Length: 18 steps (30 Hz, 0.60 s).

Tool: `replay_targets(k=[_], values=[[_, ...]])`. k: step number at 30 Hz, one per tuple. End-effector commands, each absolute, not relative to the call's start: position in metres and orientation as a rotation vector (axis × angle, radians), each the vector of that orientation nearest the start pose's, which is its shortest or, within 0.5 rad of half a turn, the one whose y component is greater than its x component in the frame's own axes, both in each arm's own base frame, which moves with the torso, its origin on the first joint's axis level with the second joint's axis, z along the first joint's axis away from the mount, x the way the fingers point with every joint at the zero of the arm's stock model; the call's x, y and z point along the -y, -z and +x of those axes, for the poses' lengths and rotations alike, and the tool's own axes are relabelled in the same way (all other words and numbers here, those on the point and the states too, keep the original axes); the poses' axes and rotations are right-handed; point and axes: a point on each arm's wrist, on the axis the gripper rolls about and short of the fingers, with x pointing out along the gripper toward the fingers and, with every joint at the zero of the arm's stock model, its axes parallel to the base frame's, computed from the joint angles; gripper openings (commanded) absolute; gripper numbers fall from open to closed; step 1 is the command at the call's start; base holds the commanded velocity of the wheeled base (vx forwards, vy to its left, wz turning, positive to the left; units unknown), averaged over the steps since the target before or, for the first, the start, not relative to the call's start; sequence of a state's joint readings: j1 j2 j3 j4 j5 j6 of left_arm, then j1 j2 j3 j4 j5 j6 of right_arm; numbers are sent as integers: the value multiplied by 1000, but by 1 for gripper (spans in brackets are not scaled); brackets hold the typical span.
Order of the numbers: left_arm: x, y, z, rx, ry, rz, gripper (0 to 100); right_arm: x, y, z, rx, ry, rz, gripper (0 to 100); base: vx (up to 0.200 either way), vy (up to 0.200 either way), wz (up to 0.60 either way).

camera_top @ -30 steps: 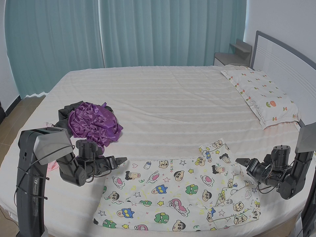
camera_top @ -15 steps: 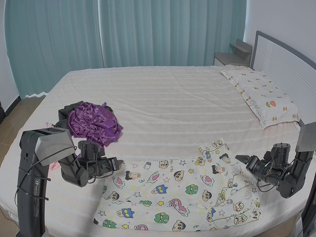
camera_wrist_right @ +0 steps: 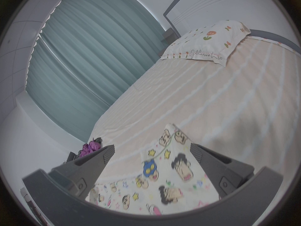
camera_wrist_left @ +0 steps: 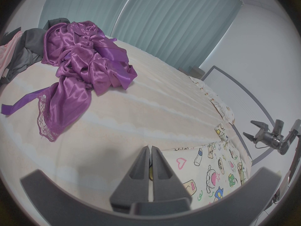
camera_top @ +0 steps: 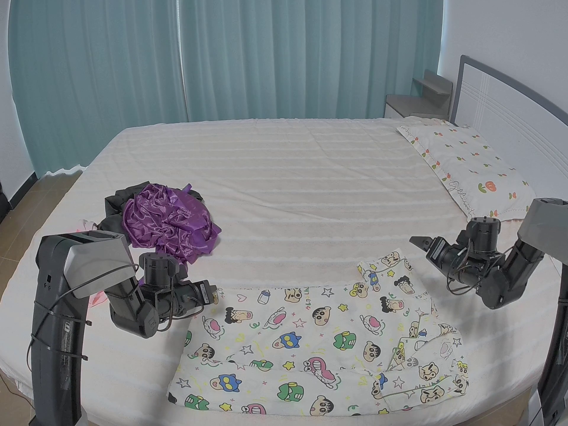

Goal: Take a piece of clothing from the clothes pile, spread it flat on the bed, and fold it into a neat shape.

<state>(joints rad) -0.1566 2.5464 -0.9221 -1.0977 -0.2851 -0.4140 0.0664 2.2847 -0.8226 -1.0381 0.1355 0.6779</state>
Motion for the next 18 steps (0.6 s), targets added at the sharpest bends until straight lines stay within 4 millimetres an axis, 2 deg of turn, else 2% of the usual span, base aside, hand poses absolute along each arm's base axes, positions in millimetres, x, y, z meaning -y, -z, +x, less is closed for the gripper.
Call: replay_targets(k=[1, 11, 18], values=[[68, 65, 394, -595, 310, -453, 0, -14, 30, 417, -572, 20, 660, 100, 0, 0, 0], [68, 66, 393, -601, 308, -453, 0, -11, 48, 423, -614, 18, 605, 100, 0, 0, 0], [68, 66, 393, -600, 308, -454, 0, -23, 53, 423, -635, -29, 578, 100, 0, 0, 0]])
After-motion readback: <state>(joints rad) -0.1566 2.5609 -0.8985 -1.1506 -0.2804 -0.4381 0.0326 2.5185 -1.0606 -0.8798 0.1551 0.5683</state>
